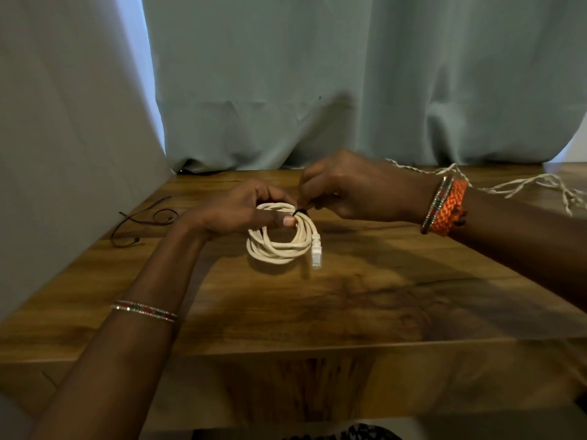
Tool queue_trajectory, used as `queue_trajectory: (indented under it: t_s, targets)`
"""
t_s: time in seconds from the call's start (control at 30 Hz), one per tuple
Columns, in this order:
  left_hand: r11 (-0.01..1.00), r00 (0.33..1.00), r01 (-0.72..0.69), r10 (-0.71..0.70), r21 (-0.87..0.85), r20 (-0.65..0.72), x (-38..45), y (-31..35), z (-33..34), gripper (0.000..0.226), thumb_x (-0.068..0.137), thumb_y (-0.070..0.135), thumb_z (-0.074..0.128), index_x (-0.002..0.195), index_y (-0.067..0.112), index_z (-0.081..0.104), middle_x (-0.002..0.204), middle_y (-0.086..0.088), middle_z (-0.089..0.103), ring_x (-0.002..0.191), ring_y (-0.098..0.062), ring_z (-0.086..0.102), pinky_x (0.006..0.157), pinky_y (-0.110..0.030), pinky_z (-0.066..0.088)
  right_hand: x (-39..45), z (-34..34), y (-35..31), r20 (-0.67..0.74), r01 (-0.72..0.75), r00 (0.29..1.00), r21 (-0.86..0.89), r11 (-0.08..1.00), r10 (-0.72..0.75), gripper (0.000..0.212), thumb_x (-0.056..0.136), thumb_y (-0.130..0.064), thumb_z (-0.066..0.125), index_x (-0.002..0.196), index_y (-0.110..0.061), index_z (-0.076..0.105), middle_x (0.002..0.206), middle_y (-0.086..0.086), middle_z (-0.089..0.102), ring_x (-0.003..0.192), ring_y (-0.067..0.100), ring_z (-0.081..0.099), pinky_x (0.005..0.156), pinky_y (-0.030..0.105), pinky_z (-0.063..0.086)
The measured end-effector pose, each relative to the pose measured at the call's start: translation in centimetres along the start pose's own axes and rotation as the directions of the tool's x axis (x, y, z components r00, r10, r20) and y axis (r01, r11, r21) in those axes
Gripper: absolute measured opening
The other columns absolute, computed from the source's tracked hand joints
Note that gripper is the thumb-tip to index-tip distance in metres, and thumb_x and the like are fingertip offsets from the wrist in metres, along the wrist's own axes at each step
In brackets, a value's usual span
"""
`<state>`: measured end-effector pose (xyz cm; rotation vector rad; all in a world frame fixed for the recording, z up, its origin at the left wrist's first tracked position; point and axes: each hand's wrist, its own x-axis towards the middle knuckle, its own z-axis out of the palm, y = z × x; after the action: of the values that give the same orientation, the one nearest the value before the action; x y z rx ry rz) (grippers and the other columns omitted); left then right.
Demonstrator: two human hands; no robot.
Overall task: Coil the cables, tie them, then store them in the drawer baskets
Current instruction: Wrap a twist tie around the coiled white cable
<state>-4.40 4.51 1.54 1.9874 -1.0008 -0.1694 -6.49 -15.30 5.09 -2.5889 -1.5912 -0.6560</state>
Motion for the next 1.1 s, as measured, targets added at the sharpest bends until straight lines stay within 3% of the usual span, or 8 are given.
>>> queue_trajectory:
  t_s: [0.07, 0.17, 0.3, 0.57, 0.7, 0.9, 1.0, 1.1]
  targets:
    - [1.0, 0.999, 0.027, -0.027, 0.014, 0.032, 0.0, 0.0, 0.0, 0.017, 0.082, 0.001, 0.061, 0.084, 0.017, 0.065, 0.062, 0.016, 0.067, 0.056, 0.007, 0.058, 0.054, -0.008, 0.042, -0.2, 0.5, -0.2, 0.01, -0.025, 1.0, 0.044, 0.999, 0.025, 0.026, 0.075, 0.001, 0.052, 0.089, -0.004, 0.072, 0.078, 0.009, 0.067, 0.069, 0.016, 0.063, 0.062, 0.028, 0.048]
    - [0.998, 0.997, 0.064, -0.065, 0.028, 0.045, 0.0, -0.3, 0.2, 0.017, 0.081, 0.002, 0.062, 0.087, 0.017, 0.067, 0.066, 0.014, 0.069, 0.057, 0.004, 0.059, 0.053, -0.01, 0.044, -0.9, 1.4, -0.1, -0.03, -0.149, 0.987, 0.223, 0.963, 0.159, 0.024, 0.077, 0.007, 0.059, 0.092, -0.005, 0.074, 0.08, 0.006, 0.071, 0.072, 0.01, 0.064, 0.066, 0.017, 0.051]
    - [0.996, 0.995, 0.084, -0.086, 0.035, 0.057, 0.1, -0.6, 0.5, 0.018, 0.081, 0.0, 0.063, 0.09, 0.015, 0.068, 0.07, 0.011, 0.07, 0.055, 0.004, 0.058, 0.052, -0.011, 0.045, -1.6, 2.0, -0.1, -0.01, -0.291, 0.949, 0.355, 0.889, 0.315, 0.013, 0.084, -0.008, 0.069, 0.094, -0.013, 0.074, 0.086, -0.001, 0.074, 0.077, 0.003, 0.067, 0.072, 0.007, 0.049]
    - [0.991, 0.985, 0.126, -0.129, 0.033, 0.111, 0.3, -1.5, 0.4, 0.016, 0.077, 0.011, 0.071, 0.093, 0.011, 0.071, 0.075, 0.004, 0.07, 0.06, -0.002, 0.058, 0.054, -0.016, 0.045, -1.9, 2.8, -0.3, 0.047, -0.35, 0.93, 0.411, 0.841, 0.364, 0.012, 0.086, -0.009, 0.066, 0.095, -0.013, 0.071, 0.086, -0.005, 0.071, 0.08, 0.002, 0.065, 0.066, 0.005, 0.046]
    - [0.99, 0.979, 0.139, -0.141, 0.029, 0.145, 0.3, -1.7, 0.4, 0.015, 0.076, 0.011, 0.072, 0.091, 0.009, 0.07, 0.069, 0.004, 0.068, 0.057, -0.003, 0.057, 0.053, -0.016, 0.045, -2.0, 3.3, -0.7, 0.035, -0.331, 0.934, 0.461, 0.823, 0.356, 0.011, 0.087, -0.004, 0.062, 0.09, -0.013, 0.068, 0.081, -0.004, 0.069, 0.068, 0.002, 0.065, 0.066, 0.011, 0.05]
    - [0.989, 0.969, 0.15, -0.147, 0.0, 0.2, 0.3, -1.9, 0.3, 0.025, 0.067, 0.033, 0.072, 0.084, 0.015, 0.073, 0.065, 0.003, 0.064, 0.058, -0.008, 0.054, 0.053, -0.02, 0.042, -2.0, 4.6, -1.0, -0.102, -0.213, 0.961, 0.321, 0.923, 0.258, 0.014, 0.081, 0.006, 0.058, 0.085, -0.005, 0.065, 0.082, 0.003, 0.066, 0.069, 0.004, 0.059, 0.06, 0.014, 0.046]
    - [0.991, 0.966, 0.131, -0.125, -0.009, 0.225, 0.3, -1.9, 0.3, 0.01, 0.07, 0.025, 0.078, 0.08, 0.024, 0.074, 0.069, 0.004, 0.068, 0.062, -0.006, 0.058, 0.056, -0.018, 0.045, -2.0, 5.5, -1.5, -0.203, -0.105, 0.971, 0.121, 0.987, 0.128, 0.02, 0.07, 0.008, 0.051, 0.084, 0.0, 0.064, 0.081, 0.01, 0.063, 0.072, 0.018, 0.059, 0.06, 0.023, 0.045]
    - [0.991, 0.969, 0.125, -0.114, -0.037, 0.217, 0.3, -2.0, 0.4, 0.012, 0.072, 0.015, 0.071, 0.083, 0.019, 0.072, 0.07, 0.004, 0.071, 0.062, -0.004, 0.061, 0.057, -0.015, 0.047, -2.1, 6.5, -1.8, -0.259, -0.057, 0.965, -0.071, 0.996, 0.037, 0.029, 0.062, 0.016, 0.05, 0.084, 0.0, 0.061, 0.08, 0.016, 0.061, 0.071, 0.032, 0.058, 0.051, 0.037, 0.05]
